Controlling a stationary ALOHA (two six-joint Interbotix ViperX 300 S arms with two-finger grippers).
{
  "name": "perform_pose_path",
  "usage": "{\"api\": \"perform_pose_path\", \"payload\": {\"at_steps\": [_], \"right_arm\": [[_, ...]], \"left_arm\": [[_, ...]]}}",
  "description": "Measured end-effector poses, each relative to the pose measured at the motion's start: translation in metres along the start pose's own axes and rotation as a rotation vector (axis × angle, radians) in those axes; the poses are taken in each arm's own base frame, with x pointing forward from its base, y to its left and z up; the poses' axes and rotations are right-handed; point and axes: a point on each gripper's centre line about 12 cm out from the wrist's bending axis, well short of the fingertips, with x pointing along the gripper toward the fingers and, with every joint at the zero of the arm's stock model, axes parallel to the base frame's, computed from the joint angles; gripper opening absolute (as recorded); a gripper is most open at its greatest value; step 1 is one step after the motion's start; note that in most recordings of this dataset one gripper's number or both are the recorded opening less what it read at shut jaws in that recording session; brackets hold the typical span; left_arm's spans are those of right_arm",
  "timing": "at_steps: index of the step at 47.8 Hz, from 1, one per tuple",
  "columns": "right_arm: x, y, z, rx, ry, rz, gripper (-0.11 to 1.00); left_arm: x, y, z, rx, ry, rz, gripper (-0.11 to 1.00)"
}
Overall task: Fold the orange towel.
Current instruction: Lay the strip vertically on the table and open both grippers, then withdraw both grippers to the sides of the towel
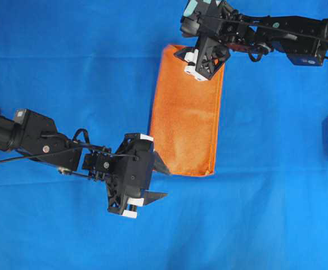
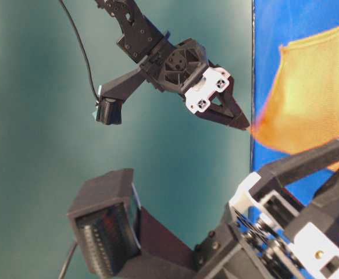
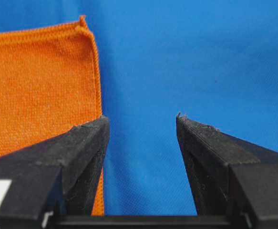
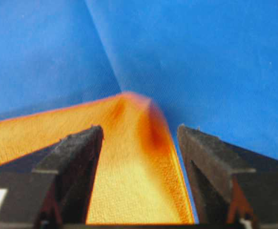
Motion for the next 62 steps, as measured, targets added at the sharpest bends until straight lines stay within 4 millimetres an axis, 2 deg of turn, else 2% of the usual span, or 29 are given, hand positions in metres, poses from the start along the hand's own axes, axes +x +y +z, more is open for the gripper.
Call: {"api": "perform_pose_path", "payload": {"at_steps": [4,11,17,28,35,43,47,55,62], "right_arm": [[0.000,0.001,0.001,-0.008,-0.003,0.001,0.56],[-0.004,0.001,0.005,-0.015,-0.014,0.001,0.57],[-0.021,0.002,0.013,-0.015,-0.053,0.000,0.57],[-0.070,0.024,0.008,-0.030,-0.129,0.046,0.57],[-0.109,0.043,-0.010,-0.018,-0.223,0.105,0.57],[-0.153,0.059,-0.029,0.012,-0.343,0.183,0.57],[-0.168,0.063,-0.042,0.032,-0.385,0.216,0.56],[-0.172,0.061,-0.065,0.081,-0.397,0.228,0.56],[-0.170,0.061,-0.066,0.084,-0.402,0.232,0.56]], "left_arm": [[0.000,0.001,0.003,0.004,-0.008,0.001,0.51],[-0.003,0.006,0.006,0.026,-0.004,0.010,0.51],[-0.020,0.015,0.018,0.057,-0.025,0.029,0.51],[-0.071,0.057,0.023,0.033,-0.083,0.129,0.50],[-0.108,0.085,0.008,-0.016,-0.146,0.219,0.51],[-0.145,0.092,-0.011,-0.044,-0.244,0.278,0.51],[-0.162,0.090,-0.022,-0.054,-0.274,0.295,0.51],[-0.186,0.088,-0.032,-0.060,-0.325,0.318,0.51],[-0.190,0.087,-0.031,-0.058,-0.342,0.320,0.51]]}}
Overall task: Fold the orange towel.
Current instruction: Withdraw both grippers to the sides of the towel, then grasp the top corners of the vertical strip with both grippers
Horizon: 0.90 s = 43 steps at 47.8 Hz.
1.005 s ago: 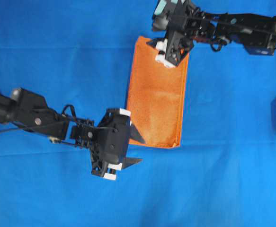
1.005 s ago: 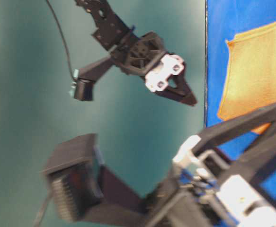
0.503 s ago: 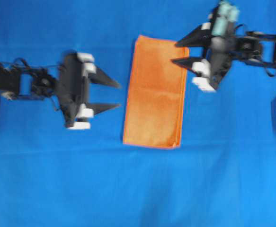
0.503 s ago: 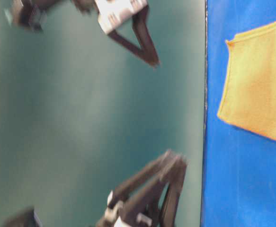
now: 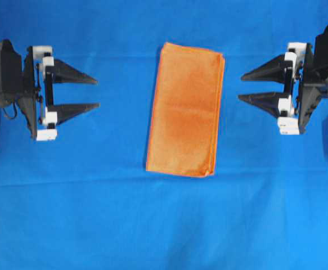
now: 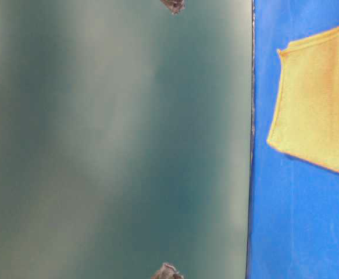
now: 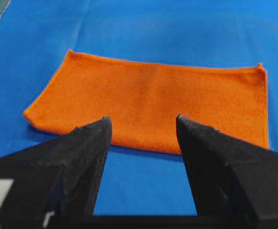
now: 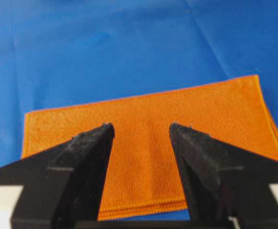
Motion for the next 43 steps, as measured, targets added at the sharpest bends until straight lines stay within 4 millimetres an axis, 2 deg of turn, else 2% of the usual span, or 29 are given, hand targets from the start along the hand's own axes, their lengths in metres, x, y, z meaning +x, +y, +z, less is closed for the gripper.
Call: {"api": "perform_pose_path", "payload": {"at_steps": [16,22,27,33,39,43], "right_arm": [[0.004,0.000,-0.003,0.000,0.015,-0.002,0.56],[0.006,-0.009,0.003,0.012,0.005,-0.034,0.56],[0.015,-0.030,0.006,0.038,0.016,-0.110,0.56],[0.033,-0.059,-0.003,0.061,0.081,-0.202,0.57],[0.051,-0.087,-0.023,0.087,0.172,-0.274,0.56],[0.062,-0.100,-0.038,0.107,0.225,-0.302,0.57]], "left_arm": [[0.005,-0.001,-0.005,-0.003,0.027,-0.003,0.51],[0.013,0.003,0.002,-0.017,0.013,0.011,0.51],[0.033,0.020,0.007,-0.033,0.027,0.060,0.54],[0.064,0.042,0.009,-0.051,0.059,0.116,0.68],[0.099,0.063,0.002,-0.067,0.100,0.159,0.82],[0.122,0.076,-0.007,-0.078,0.129,0.183,0.87]]}}
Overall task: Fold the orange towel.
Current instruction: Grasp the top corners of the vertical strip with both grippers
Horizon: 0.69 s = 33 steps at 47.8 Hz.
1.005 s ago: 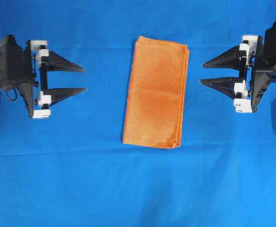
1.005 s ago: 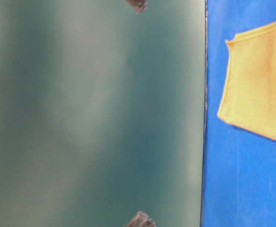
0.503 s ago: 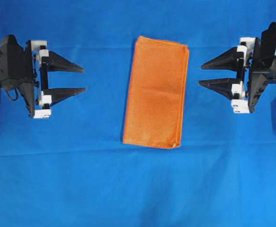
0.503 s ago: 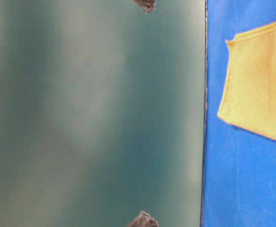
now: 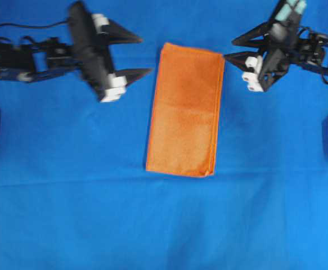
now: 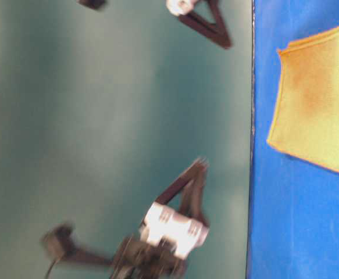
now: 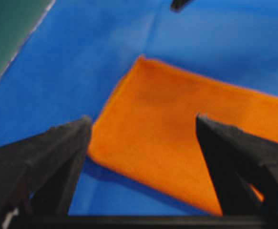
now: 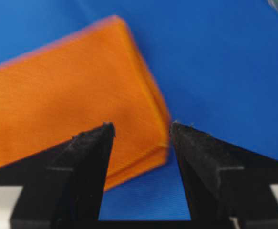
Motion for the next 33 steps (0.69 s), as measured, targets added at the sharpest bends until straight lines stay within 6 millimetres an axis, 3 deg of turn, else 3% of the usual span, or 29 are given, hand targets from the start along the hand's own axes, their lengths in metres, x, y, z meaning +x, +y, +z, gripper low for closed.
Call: {"api": "perform_pose_path", "payload": {"at_steps": [12,21,25,30,33], "right_arm": [[0.043,-0.003,-0.027,0.002,0.075,0.001,0.57],[0.059,-0.009,-0.040,0.011,0.118,-0.012,0.56],[0.061,-0.011,-0.041,0.017,0.123,-0.019,0.55],[0.061,-0.011,-0.041,0.017,0.123,-0.019,0.49],[0.062,-0.011,-0.040,0.014,0.122,-0.019,0.34]], "left_arm": [[0.063,0.020,-0.043,-0.024,0.117,0.042,0.87],[0.087,0.041,-0.074,-0.047,0.171,0.085,0.86],[0.091,0.047,-0.079,-0.053,0.177,0.095,0.84],[0.092,0.046,-0.082,-0.052,0.181,0.094,0.69],[0.093,0.045,-0.082,-0.046,0.181,0.090,0.53]]}}
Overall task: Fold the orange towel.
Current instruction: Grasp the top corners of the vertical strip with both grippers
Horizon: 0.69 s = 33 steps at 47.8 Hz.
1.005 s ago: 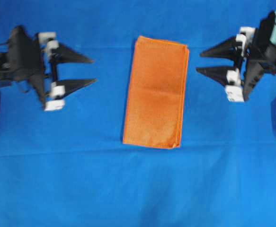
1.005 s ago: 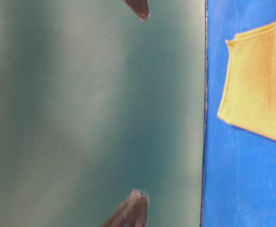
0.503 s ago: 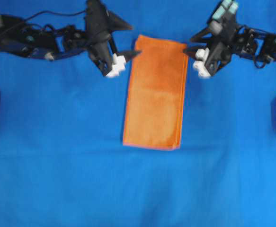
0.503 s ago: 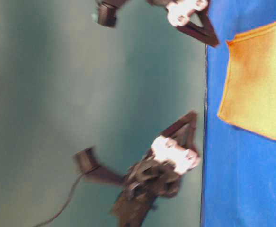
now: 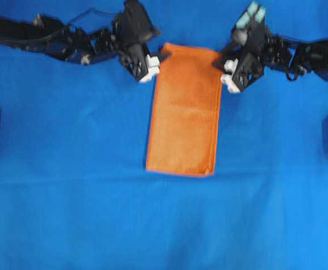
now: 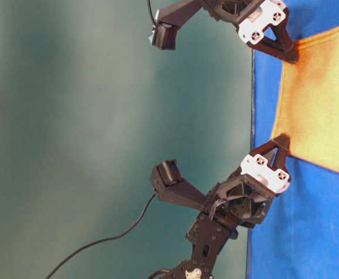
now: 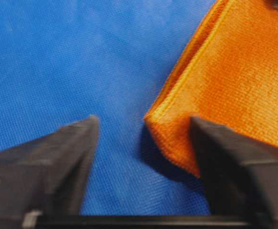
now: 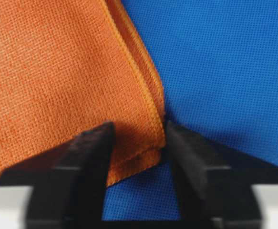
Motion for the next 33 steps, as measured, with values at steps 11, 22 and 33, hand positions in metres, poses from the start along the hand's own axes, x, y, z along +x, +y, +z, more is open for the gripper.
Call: {"api": "perform_pose_path", "payload": {"at_steps": [11,22,33], "right_arm": [[0.004,0.004,0.005,-0.037,-0.004,0.014,0.03],[0.006,0.004,0.008,-0.039,-0.004,0.014,0.03],[0.008,0.002,0.017,-0.036,-0.023,0.009,0.03]], "left_arm": [[0.000,-0.012,0.000,0.047,0.002,-0.024,0.02],[-0.003,-0.013,-0.007,0.047,0.021,-0.025,0.01],[-0.004,-0.007,-0.007,0.044,0.022,-0.015,0.02]]}}
